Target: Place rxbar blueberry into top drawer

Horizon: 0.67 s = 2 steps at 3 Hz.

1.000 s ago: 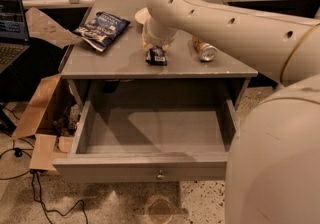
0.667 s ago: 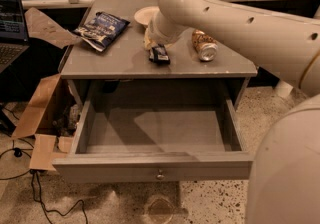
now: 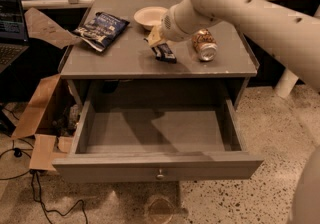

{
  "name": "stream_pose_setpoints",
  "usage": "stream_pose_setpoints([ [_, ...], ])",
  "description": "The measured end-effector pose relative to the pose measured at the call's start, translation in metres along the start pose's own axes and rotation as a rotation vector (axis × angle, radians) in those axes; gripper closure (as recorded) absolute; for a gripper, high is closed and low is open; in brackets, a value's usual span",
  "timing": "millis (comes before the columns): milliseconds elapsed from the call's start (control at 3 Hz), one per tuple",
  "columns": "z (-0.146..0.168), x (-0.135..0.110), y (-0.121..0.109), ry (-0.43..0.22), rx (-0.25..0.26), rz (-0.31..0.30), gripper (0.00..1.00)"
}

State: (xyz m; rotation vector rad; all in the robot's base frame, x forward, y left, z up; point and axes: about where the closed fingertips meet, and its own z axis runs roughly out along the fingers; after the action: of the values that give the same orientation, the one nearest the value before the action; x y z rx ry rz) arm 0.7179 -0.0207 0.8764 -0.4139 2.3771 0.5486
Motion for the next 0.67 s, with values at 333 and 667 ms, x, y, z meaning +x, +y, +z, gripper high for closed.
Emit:
stream_pose_setpoints([
  [333,-0.022,0.009,0.010,-0.011,-0.168,-0.017,1.00],
  [667,-0.046,0.024,0.014,-0.043,-0.286,-0.080,1.00],
])
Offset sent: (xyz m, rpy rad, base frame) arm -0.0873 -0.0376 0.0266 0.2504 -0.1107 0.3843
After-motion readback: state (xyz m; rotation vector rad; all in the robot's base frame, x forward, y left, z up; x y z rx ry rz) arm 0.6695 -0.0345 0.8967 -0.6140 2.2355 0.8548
